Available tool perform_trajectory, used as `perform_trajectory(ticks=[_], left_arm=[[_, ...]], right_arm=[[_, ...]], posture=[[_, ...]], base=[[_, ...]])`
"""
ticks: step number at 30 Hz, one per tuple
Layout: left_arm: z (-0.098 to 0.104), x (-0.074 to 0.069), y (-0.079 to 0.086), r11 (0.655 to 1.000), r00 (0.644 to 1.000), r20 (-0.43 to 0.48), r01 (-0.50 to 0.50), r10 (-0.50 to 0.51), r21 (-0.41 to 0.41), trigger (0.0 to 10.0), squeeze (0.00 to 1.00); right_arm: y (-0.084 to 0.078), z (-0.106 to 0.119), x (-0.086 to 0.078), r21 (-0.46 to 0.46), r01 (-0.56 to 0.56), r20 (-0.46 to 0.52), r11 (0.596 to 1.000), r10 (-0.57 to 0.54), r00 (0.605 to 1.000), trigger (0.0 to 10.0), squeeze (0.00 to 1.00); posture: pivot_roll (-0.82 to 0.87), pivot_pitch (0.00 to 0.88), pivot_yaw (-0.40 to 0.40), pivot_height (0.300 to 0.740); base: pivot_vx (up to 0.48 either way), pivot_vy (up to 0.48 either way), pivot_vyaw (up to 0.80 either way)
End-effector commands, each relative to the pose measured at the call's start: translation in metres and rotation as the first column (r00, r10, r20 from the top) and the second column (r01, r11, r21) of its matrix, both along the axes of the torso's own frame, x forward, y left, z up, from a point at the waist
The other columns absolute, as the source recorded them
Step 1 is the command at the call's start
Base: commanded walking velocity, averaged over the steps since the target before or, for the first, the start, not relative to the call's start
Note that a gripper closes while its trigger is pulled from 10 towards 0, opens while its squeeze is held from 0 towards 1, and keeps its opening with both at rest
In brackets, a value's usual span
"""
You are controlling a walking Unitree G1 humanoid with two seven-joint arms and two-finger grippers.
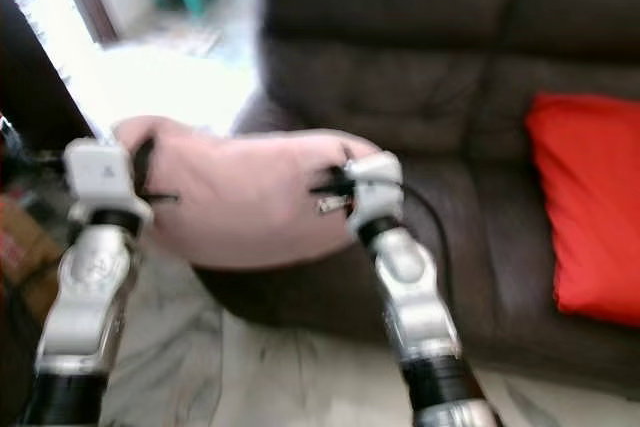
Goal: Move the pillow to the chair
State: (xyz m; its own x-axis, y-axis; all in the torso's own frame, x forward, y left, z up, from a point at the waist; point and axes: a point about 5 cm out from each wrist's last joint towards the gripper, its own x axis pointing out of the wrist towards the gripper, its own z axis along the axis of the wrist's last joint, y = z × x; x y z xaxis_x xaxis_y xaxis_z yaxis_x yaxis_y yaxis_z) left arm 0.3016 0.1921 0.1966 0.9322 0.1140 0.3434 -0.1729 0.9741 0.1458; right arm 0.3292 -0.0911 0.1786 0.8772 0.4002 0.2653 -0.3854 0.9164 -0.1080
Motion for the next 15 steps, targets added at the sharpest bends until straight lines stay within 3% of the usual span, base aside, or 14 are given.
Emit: perform_trajectory(ticks=[1, 15], left_arm=[[0.0151, 0.0011, -0.0102, 0.999, 0.997, 0.075, 0.037, -0.038, 0.008, 10.0, 0.00], [0.0203, 0.0022, -0.0079, 0.999, 0.995, 0.089, 0.034, -0.035, 0.015, 10.0, 0.00]], right_arm=[[0.0063, 0.0138, -0.0053, -0.007, -0.041, 0.081, 0.999, 0.041, 0.996, 10.0, 0.00], [0.0078, 0.0156, -0.0063, 0.009, -0.049, 0.078, 0.999, 0.048, 0.996, 10.0, 0.00]], posture=[[0.08, 0.012, -0.008, 0.740], [0.08, 0.019, -0.010, 0.740]], base=[[0.281, 0.000, 0.00], [0.285, 0.000, 0.00]])
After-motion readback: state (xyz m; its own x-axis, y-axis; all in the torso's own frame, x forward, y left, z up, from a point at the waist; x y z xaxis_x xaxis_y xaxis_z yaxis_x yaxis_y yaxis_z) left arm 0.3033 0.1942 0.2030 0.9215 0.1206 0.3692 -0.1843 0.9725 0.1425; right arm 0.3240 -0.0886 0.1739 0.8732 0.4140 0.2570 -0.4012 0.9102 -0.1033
